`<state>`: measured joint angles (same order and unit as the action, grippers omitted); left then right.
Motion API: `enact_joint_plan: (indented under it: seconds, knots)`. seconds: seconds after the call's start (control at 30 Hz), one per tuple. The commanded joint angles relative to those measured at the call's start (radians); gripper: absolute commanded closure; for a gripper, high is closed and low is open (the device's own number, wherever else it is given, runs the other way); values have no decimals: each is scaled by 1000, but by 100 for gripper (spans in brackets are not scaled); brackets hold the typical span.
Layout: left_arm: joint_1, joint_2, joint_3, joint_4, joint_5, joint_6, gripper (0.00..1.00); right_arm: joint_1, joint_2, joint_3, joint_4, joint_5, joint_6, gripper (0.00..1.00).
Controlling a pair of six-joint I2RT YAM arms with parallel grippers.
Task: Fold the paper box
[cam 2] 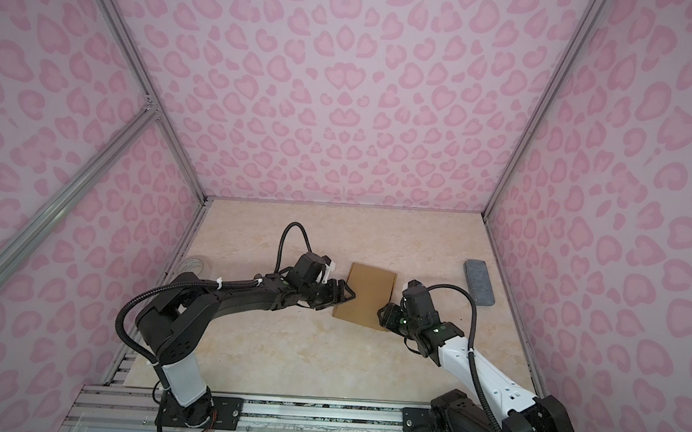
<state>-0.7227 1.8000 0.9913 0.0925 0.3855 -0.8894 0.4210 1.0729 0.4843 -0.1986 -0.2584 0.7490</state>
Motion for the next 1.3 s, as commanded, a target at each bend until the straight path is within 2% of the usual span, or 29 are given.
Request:
enact_joint_plan:
  seconds: [0.0,0.27,0.57,0.9,1.07,1.27]
  knots:
    - [-13,-10,-13,36,-2,-16,23,-2,1,-12,-3,10,-15,44]
    - [-52,-25,-49,72,-11,-55,23,-20,26,-13,12,14,-37,44]
    - [-61,-36,-60,63,-38,-62,23,-93,21,10,-33,11,-98,44]
    - [-61,-74,-45,-47,-80,-19,23,-119,46,36,-31,20,-168,44]
    - [-64,-126,-26,-147,-146,10,23,-118,101,47,-17,-13,-183,45]
    - [-95,-116,-6,-138,-125,4,23,-119,146,52,15,-51,-181,46]
